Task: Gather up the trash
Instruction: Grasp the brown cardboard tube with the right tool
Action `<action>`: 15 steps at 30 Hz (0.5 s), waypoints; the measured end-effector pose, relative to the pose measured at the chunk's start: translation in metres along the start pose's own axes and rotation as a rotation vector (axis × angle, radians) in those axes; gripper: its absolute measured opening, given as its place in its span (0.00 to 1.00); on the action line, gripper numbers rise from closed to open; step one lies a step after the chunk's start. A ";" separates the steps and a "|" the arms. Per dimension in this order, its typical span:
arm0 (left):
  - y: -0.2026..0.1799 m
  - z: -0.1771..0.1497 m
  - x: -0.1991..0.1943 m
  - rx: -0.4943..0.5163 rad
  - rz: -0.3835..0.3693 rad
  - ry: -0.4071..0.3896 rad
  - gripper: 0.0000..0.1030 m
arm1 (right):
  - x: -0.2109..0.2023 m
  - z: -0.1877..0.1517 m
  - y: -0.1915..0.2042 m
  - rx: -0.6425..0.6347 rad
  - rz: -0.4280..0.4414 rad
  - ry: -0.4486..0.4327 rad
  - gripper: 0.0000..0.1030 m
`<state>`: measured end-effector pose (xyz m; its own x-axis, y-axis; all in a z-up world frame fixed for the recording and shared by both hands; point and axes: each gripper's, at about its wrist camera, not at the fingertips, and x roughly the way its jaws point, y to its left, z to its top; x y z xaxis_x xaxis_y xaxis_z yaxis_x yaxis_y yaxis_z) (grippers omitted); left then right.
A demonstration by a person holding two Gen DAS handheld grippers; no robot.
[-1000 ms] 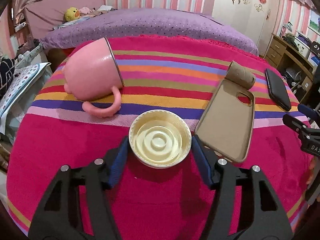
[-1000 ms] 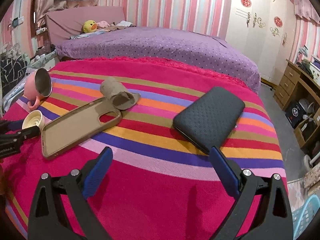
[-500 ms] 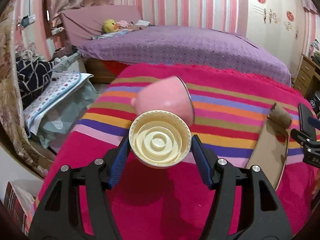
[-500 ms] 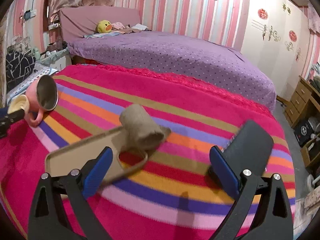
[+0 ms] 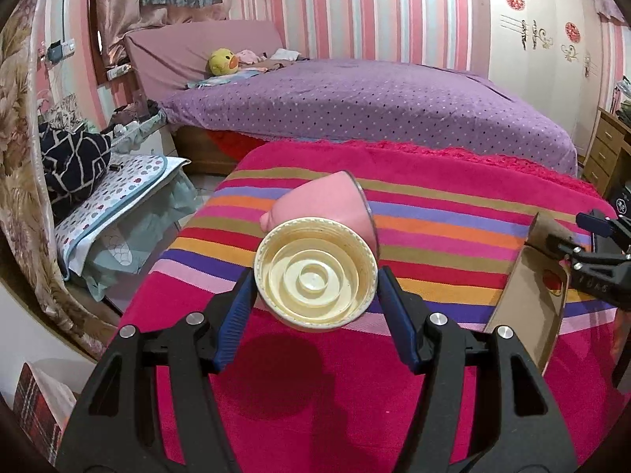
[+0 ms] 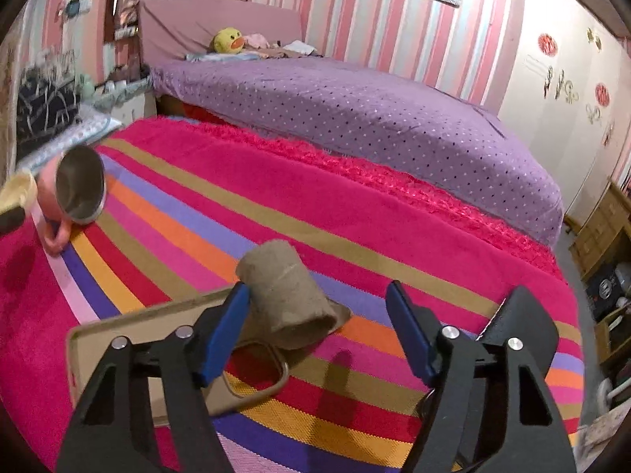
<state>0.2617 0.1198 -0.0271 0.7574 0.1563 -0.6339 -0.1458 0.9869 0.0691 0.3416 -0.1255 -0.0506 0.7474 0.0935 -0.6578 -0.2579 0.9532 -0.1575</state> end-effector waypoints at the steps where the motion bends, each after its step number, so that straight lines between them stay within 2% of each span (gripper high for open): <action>1: -0.002 0.000 -0.001 0.001 -0.002 -0.001 0.59 | 0.001 -0.002 0.001 -0.008 -0.010 0.007 0.68; 9: -0.004 -0.001 -0.002 0.020 -0.003 -0.007 0.59 | 0.003 -0.006 -0.001 0.009 -0.027 0.029 0.68; 15: -0.002 -0.001 0.000 0.009 0.005 -0.002 0.59 | 0.007 -0.006 0.001 -0.004 -0.005 0.051 0.42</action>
<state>0.2613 0.1180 -0.0278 0.7578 0.1614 -0.6323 -0.1437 0.9864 0.0795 0.3432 -0.1257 -0.0602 0.7167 0.0738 -0.6934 -0.2564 0.9526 -0.1636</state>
